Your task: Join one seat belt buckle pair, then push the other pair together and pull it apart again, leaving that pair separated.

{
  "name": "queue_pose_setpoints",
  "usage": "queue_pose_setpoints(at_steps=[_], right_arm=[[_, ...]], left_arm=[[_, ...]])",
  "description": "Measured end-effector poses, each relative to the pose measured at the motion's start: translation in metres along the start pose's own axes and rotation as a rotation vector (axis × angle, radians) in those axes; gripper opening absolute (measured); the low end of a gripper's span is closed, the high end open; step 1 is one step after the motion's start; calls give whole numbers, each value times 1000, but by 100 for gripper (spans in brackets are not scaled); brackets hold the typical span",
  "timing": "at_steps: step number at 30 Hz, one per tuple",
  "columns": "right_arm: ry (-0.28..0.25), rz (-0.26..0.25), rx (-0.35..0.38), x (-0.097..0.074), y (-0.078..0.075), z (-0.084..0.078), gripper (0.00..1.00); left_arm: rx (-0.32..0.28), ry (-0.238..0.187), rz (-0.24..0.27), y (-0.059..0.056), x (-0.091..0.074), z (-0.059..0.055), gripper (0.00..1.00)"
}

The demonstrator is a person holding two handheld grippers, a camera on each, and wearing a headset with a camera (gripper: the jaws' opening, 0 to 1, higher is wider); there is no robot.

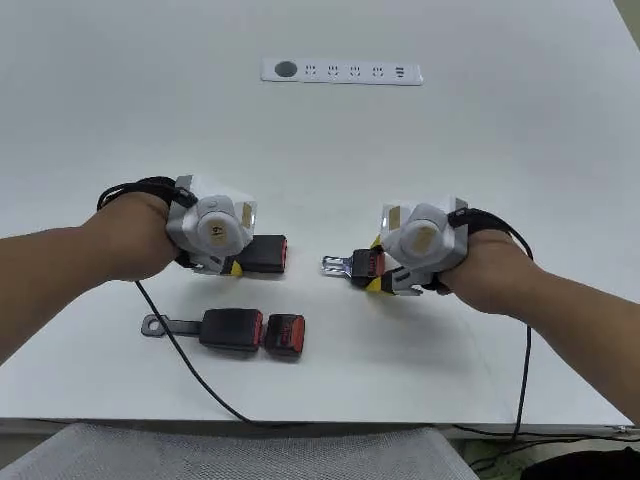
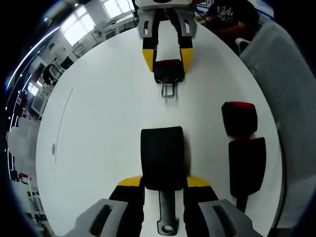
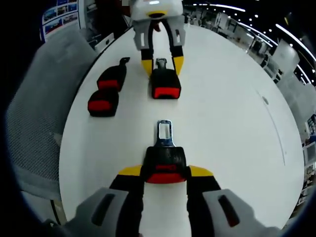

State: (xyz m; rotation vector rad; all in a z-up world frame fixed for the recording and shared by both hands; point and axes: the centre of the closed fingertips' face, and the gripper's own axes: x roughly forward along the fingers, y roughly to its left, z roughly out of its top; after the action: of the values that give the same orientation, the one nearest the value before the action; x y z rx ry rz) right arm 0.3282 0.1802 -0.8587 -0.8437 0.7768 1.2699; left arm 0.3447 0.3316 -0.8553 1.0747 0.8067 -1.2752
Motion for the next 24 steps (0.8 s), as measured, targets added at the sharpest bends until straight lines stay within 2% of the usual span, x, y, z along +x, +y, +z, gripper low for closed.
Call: queue_pose_setpoints(at_steps=[12,24], right_arm=[[-18,4,-2,18,-2,34,32],[-12,-7,-4,23,-5,42,32]], left_arm=[[5,-2,-8,-1,0,1,30],[10,9,-9,-2,0,2,30]])
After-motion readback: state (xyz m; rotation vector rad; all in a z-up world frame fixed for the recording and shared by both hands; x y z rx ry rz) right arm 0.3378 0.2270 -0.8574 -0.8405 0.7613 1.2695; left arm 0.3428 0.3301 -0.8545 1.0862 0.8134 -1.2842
